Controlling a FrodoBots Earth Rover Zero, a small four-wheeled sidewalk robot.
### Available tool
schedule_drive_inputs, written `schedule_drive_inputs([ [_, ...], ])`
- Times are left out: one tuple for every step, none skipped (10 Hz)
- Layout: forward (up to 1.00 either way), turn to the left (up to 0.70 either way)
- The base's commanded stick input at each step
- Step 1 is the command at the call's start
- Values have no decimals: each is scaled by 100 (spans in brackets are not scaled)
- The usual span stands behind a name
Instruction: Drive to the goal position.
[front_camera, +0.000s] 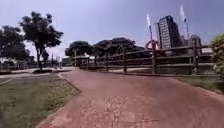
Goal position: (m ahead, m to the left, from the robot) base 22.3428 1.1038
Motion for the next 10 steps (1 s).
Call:
schedule_drive_inputs([
  [100,1],
  [100,1],
  [100,1],
  [100,1],
  [100,1],
  [100,1],
  [100,1],
  [100,1],
  [100,1],
  [100,1],
])
